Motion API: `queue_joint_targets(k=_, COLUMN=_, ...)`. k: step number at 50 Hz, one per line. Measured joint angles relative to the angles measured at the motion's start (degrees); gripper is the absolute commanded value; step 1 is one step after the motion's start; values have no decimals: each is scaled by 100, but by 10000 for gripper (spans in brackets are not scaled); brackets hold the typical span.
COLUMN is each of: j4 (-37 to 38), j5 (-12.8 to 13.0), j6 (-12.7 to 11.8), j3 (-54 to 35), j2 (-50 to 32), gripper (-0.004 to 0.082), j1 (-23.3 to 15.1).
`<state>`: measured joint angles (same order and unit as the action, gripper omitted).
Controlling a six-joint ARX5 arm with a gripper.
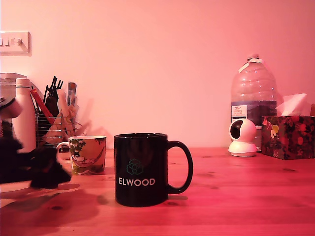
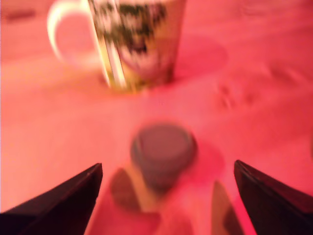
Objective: Pick up the coffee capsules from the table one by one and drop them inside the nearest coffee cup
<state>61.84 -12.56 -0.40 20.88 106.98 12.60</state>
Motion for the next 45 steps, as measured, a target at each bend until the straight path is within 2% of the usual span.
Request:
queue_joint_targets(k=7, j4=-9, j5=0, j6=2, j3=103, j2=111, gripper=775, j1=0)
queue_joint_targets(k=11, j4=-33, j5=-2, j6=13, j3=116, j2=129, gripper=716, j1=0)
queue_joint_targets(k=13, j4=-46, j5=-7, j6=15, j3=120, j2=129, gripper=647, j1=0)
queue_joint_targets(k=15, j4=-72, j5=-20, j6=15, j3=136, j2=129, gripper=539, j1=0)
queue_joint_targets(k=19, j4=-94, j5=-48, j6=15, j3=162, j2=129, gripper=243, j1=0)
queue_joint_targets(k=21, j4=-98, j5=-59, j6=15, j3=173, j2=129, gripper=125, j1=0)
queue_joint_targets(k=24, j4=-94, j5=-114, j6=15, j3=175, j2=129, gripper=31, j1=-2)
queue_joint_targets(k=45, j4=-90, j5=-192, j6=17, j3=175, j2=129, gripper=24, j1=-50)
